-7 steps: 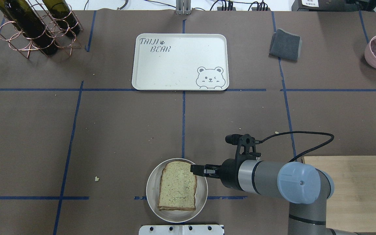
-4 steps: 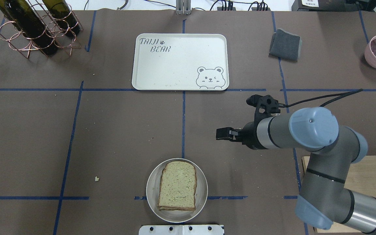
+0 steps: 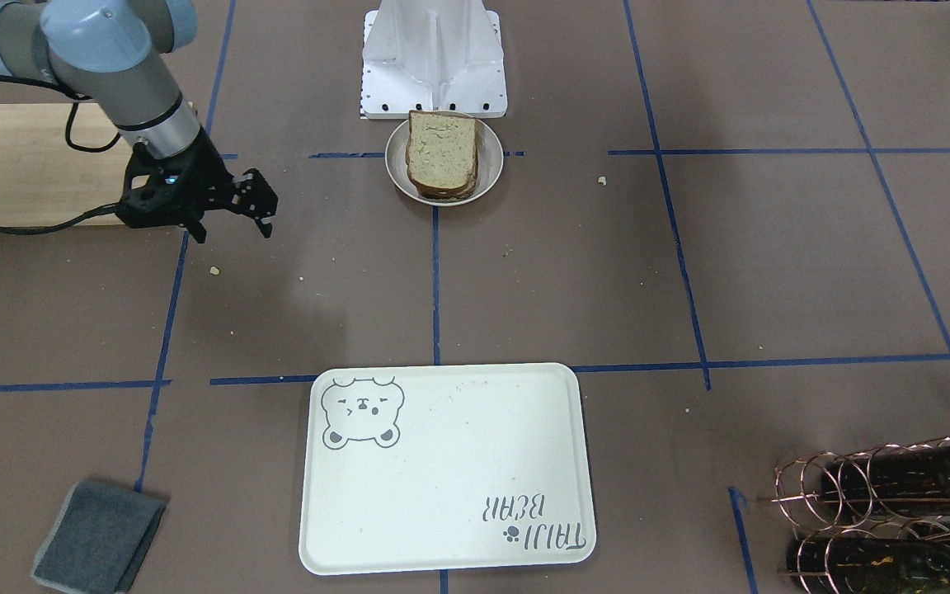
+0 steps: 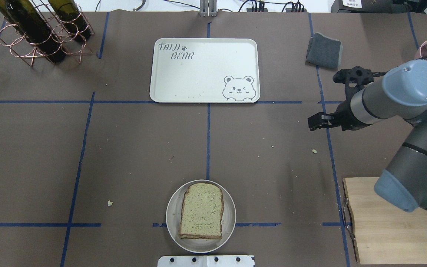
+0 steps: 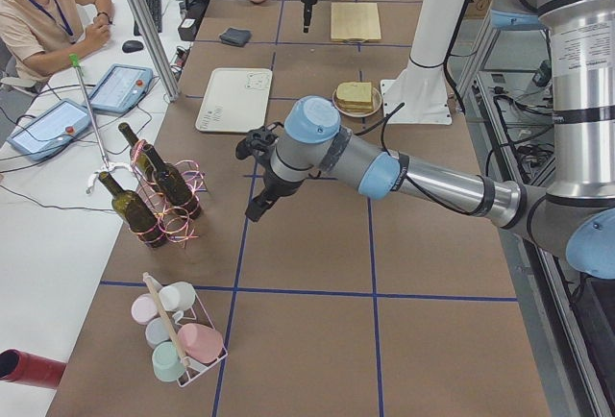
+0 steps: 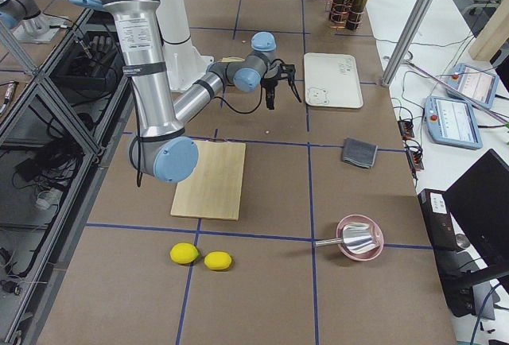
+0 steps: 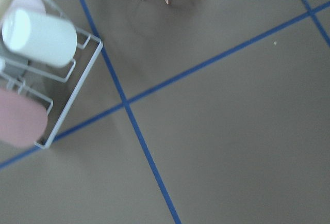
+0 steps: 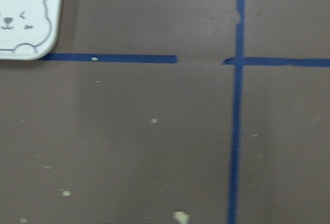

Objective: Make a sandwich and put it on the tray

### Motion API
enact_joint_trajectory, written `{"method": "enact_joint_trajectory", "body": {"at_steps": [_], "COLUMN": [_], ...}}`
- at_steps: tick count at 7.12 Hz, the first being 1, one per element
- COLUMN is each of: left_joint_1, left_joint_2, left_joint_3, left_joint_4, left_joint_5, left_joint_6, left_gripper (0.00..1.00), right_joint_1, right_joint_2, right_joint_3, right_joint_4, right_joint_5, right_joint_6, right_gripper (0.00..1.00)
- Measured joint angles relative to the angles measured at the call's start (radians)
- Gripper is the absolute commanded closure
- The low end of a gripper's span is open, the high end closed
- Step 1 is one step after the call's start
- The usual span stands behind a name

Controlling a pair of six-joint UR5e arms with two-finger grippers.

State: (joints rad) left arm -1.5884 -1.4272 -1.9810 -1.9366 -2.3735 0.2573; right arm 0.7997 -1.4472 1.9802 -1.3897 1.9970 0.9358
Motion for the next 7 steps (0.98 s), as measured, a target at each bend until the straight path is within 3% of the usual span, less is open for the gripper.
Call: {"method": "enact_joint_trajectory", "body": {"at_steps": [2,5,7], "left_joint_1": [0.066,0.311,0.539], "left_joint_2": [-0.038,-0.058,-0.061], "left_joint_3": [0.039,-0.021,-0.099], "left_joint_4": [-0.173,-0.266,-0.274], "left_joint_5": [-0.060,-0.101,0.048], "left_joint_6": [-0.134,-0.461,-0.784], "left_gripper": [0.00,0.00,0.00], "right_joint_1": [0.178,0.463,0.613], "right_joint_2": [-0.149,-0.330,-0.427], "right_joint_3": [0.008,-0.003,-0.011], "right_joint_4": [-0.007,-0.029,-0.072], "right_joint_5": [0.077,0.215,0.281], "right_joint_6": [-0.304,-0.747,-0.966], "right_gripper": [0.00,0.00,0.00]}}
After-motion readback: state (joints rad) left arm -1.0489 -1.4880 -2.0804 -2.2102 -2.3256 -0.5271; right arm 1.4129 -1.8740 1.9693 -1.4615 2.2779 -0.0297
